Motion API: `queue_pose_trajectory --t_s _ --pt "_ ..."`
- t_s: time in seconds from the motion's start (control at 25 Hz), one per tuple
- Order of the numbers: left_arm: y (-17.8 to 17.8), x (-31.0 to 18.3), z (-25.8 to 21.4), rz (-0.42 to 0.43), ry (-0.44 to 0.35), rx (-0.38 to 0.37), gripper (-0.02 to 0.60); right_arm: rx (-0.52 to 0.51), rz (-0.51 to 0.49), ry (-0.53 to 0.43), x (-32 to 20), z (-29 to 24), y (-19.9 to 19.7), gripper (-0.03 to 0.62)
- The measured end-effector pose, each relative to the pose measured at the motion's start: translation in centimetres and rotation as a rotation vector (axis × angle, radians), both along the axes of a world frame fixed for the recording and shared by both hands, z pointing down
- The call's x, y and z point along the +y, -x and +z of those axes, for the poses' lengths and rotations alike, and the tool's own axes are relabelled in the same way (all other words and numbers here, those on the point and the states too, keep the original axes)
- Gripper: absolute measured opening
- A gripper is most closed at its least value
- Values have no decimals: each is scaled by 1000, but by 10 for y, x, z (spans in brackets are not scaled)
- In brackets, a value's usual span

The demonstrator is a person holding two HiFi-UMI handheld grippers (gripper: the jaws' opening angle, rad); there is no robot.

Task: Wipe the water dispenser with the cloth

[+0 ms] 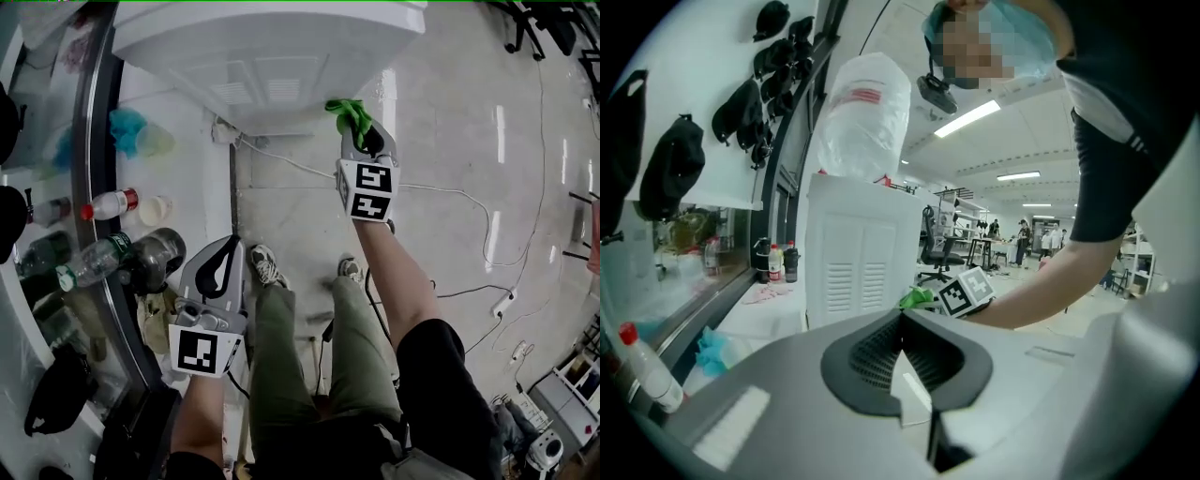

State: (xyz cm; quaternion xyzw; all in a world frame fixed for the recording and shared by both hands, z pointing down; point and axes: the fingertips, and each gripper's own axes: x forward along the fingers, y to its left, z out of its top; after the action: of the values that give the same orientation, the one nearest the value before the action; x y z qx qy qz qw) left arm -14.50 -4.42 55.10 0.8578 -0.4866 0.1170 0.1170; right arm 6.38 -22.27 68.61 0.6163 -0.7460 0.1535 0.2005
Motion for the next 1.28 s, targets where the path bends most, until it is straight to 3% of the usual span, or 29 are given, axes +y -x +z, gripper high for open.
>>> queue_pose_trajectory --t_s 0.36,0.84,1.04,1.28 --pt "-45 -3 -15 28 -5 6 2 -54 -39 -11 31 -35 -26 78" --pt "-77 -5 -68 -19 -35 34 2 -214 -113 -52 119 -160 -33 78" --pt "-87 -6 -98 -34 -49 42 2 -187 -208 -81 146 -204 -35 78" --pt "-91 -1 -124 -110 -57 27 2 -163 -277 -82 165 -237 -42 78"
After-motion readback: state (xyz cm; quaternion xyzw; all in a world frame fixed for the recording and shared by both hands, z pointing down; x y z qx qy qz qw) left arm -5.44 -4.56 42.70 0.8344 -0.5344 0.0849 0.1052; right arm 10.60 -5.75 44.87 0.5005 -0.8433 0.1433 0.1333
